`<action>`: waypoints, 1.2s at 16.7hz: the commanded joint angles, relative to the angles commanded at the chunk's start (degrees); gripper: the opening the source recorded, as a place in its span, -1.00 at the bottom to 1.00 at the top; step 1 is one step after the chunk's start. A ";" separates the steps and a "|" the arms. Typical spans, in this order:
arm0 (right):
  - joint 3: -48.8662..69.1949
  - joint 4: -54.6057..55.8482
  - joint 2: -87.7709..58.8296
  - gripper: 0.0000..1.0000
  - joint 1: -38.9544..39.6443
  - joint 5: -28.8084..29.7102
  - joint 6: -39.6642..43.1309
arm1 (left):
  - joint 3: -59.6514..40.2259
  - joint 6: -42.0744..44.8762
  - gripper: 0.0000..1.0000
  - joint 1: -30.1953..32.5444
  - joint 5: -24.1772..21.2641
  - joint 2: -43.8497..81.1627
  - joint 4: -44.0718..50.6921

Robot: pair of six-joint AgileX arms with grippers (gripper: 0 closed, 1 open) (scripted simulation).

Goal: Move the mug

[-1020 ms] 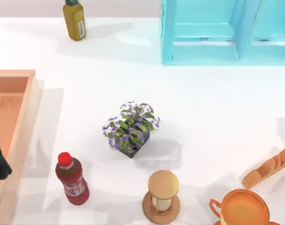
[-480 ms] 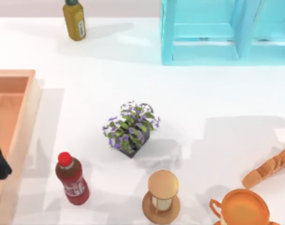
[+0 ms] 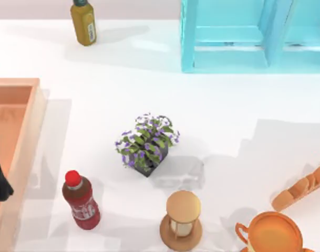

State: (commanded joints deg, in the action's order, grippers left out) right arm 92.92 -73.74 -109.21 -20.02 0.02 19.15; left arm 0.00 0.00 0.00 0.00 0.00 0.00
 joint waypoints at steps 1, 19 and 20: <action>-0.16 0.14 0.13 1.00 0.30 0.01 -0.06 | 0.00 0.00 1.00 0.00 0.00 0.00 0.00; -16.35 21.38 -5.03 0.55 0.18 0.03 -0.25 | 0.00 0.00 1.00 0.00 0.00 0.00 0.00; -16.35 21.38 -5.03 0.40 0.18 0.03 -0.25 | 0.00 0.00 1.00 0.00 0.00 0.00 0.00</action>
State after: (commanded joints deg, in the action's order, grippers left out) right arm 76.57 -52.36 -114.24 -19.84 0.05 18.90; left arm 0.00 0.00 0.00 0.00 0.00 0.00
